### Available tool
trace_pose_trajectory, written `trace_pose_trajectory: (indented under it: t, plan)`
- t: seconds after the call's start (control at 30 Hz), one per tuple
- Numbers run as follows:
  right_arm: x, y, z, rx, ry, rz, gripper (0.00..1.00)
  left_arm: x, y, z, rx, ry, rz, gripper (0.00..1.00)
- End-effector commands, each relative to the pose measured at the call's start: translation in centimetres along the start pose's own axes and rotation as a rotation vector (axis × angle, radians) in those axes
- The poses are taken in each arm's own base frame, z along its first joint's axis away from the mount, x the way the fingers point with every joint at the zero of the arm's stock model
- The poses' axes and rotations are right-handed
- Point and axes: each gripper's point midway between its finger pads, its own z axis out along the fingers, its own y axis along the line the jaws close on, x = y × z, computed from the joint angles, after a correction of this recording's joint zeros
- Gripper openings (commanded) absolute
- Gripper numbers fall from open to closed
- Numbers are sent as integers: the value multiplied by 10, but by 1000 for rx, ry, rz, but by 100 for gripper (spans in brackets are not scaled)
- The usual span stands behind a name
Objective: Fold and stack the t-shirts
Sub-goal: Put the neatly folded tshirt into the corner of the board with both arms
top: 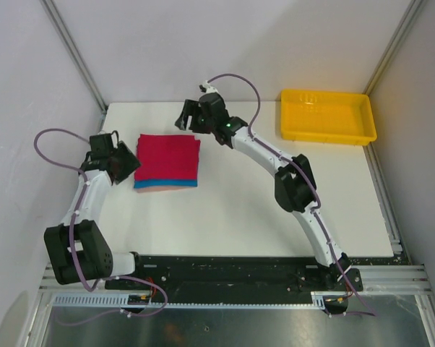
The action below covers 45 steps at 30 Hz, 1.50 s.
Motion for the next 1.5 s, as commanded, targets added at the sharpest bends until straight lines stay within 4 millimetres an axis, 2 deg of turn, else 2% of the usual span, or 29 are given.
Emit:
trace_pose_trajectory:
  t: [0.0,0.1,0.23,0.33,0.47,0.63,0.73,0.83,0.97,1.1,1.3,1.47]
  plan:
    - [-23,-45,-7,44,53,64,78,-20,33,-16,-116,-120,-36,71]
    - [-36,-74,-22,87,65,111,78,-33,24,-24,-84,-151,-30,72]
    - [-45,-91,-40,125,76,127,77,-32,-7,-19,-2,-114,10,67]
    - [-41,-103,-53,161,89,136,76,-25,-46,-16,69,-93,116,66]
    - [-39,-126,-77,207,83,175,76,-6,-114,-8,183,-49,287,68]
    - [-31,-165,-114,266,79,245,76,30,-191,23,300,52,471,69]
    - [-26,-185,-136,310,74,267,76,50,-228,46,355,105,533,69]
    - [-26,-201,-154,345,69,281,76,68,-250,71,377,151,544,68]
    - [-25,-213,-170,375,69,284,75,88,-255,109,350,209,525,68]
    - [-20,-217,-176,394,83,272,75,101,-243,136,285,228,525,68]
    - [-8,-218,-177,401,104,270,75,103,-199,151,102,196,487,69]
    - [1,-212,-173,392,121,262,75,105,-154,150,-30,186,462,69]
